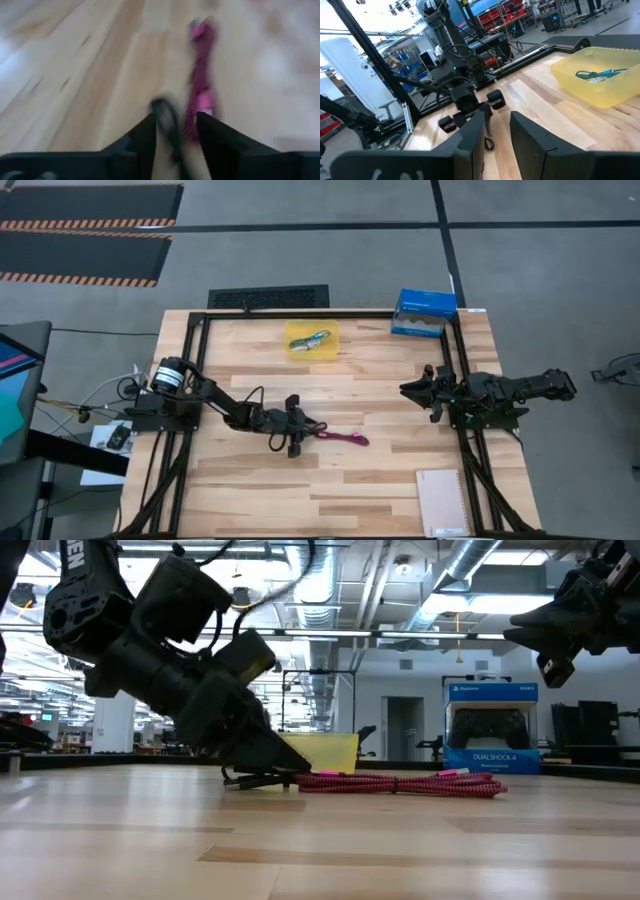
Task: Pick and place USB-C Cables
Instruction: Put the black charger cable into the yellow bin
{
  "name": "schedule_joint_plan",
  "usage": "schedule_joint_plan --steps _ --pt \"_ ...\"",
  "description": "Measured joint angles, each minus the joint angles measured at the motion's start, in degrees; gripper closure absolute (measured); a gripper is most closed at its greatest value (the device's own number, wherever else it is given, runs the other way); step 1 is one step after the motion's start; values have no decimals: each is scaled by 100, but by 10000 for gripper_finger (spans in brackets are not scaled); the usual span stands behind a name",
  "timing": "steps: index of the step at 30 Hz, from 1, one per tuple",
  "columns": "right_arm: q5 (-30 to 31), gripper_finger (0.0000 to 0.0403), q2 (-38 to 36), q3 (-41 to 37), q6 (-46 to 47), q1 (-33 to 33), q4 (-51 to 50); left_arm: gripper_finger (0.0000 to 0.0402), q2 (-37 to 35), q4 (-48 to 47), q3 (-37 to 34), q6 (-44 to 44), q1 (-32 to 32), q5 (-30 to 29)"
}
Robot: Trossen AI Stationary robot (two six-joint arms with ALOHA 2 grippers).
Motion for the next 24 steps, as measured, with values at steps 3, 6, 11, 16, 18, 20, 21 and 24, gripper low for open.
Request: schedule_joint_plan --steps 3,6,11,16,18,20,21,24 --pt "0 284 0 0 -26 0 0 234 -30 -303 23 -206 0 -325" --pt "0 284 2 0 -41 0 0 221 -33 -360 22 -195 -2 -383" --pt "0 284 1 0 -43 1 -2 217 -31 -549 22 37 13 -703" --pt "0 284 0 0 -35 0 -2 217 -22 -581 13 7 66 -1266" --pt "0 284 2 0 -22 0 -2 217 -17 -580 11 -74 60 -1317" --pt "0 284 0 0 -25 0 -2 217 -18 -581 8 -153 59 -1324" --pt "0 284 2 2 -29 2 -2 217 -34 -592 6 -183 50 -1325" --pt "0 284 2 0 -33 0 0 217 -120 -662 0 -208 31 -1336"
